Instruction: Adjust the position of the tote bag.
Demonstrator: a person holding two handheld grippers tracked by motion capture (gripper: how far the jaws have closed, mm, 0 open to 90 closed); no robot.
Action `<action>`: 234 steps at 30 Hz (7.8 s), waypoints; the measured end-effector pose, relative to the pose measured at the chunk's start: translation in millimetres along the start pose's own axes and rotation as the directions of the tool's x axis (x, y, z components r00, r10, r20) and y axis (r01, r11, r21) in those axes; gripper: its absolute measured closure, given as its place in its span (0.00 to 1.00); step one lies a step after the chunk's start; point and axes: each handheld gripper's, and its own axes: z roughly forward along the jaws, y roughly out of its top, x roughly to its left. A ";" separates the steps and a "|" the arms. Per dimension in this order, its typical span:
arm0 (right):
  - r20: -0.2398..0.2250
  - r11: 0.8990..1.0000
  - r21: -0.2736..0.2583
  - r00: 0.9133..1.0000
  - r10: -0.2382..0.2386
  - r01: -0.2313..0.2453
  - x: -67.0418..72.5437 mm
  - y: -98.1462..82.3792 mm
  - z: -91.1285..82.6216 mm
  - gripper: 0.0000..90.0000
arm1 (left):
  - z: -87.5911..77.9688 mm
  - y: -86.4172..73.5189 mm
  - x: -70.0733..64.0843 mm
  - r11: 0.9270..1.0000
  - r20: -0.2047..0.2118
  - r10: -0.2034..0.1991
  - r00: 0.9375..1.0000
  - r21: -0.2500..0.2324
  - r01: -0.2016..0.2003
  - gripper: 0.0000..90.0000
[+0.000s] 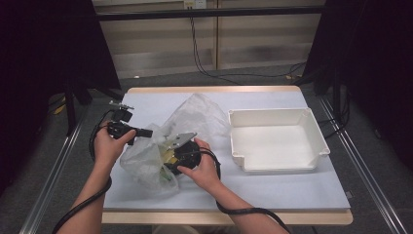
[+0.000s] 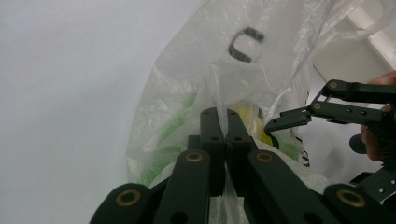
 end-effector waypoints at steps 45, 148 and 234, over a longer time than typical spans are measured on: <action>-0.143 0.996 0.036 0.986 0.091 -0.086 29.0 -68.0 -62.5 1.00 | 21.5 -1.1 61.2 0.996 -0.222 -0.084 0.971 -0.011 0.084 1.00; -0.029 0.983 0.004 0.983 0.183 -0.183 24.3 -48.0 -32.5 0.83 | 35.1 -31.0 7.0 0.962 -0.081 0.134 0.988 0.248 -0.110 0.49; -0.101 0.986 0.032 0.981 0.164 -0.162 37.2 -28.6 -16.0 0.81 | 27.4 -4.4 -10.7 0.989 0.002 0.105 0.995 0.103 -0.104 0.37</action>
